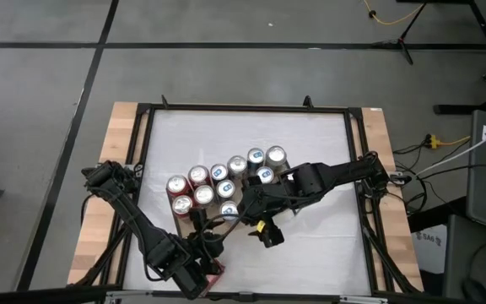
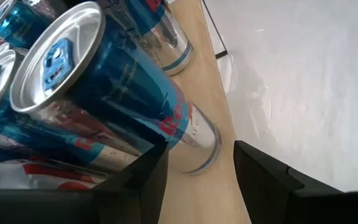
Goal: Place canned beverage on shelf
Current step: Put the blue soda can on the shelf aligned with the other blue soda can, then put the red soda can on the shelf
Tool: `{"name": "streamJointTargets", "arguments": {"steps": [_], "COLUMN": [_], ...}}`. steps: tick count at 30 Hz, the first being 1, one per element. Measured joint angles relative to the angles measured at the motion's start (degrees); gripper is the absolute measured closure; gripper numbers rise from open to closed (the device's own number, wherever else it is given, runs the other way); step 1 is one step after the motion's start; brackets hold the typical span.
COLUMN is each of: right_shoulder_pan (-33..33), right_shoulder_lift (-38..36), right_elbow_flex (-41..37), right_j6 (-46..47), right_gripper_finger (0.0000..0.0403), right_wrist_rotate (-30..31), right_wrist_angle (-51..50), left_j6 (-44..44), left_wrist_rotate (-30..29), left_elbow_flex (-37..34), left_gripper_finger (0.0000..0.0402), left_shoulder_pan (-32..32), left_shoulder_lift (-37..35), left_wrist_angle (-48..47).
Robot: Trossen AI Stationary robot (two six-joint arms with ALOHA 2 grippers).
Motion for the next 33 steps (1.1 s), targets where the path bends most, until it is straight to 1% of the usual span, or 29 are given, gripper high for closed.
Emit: {"name": "streamJointTargets", "arguments": {"steps": [8, 13, 21, 28, 30, 33], "right_shoulder_pan": [-0.02, -0.02, -0.02, 0.48, 0.94, 2.14], "right_shoulder_lift": [0.00, -0.09, -3.65, -5.88, -5.97, -5.84], "right_elbow_flex": [0.00, -0.01, -0.04, -0.03, 0.00, -0.04], "right_j6": [0.18, 0.18, 0.18, 1.41, 1.80, 1.89], "right_gripper_finger": [0.0031, 0.0031, 0.0031, 0.0031, 0.0031, 0.0031], "right_wrist_rotate": [0.12, 2.25, 4.61, 4.62, 4.59, 4.63], "right_wrist_angle": [-0.59, -1.09, -1.45, -1.19, -0.58, 0.99], "left_j6": [-0.12, -0.33, -0.44, -0.55, -0.56, -0.50], "left_wrist_rotate": [-0.08, -0.31, -0.08, 4.06, 3.84, 1.79], "left_elbow_flex": [0.00, 0.00, -0.02, -0.02, -0.02, -0.02], "left_gripper_finger": [0.0229, 0.0229, 0.0229, 0.0229, 0.0229, 0.0229], "left_shoulder_pan": [0.02, -0.77, -3.64, -6.24, -6.92, -7.97], "left_shoulder_lift": [0.00, 0.00, -2.95, -5.36, -6.53, -9.03], "left_wrist_angle": [-0.84, 0.24, 6.75, 12.96, 13.58, 13.56]}}
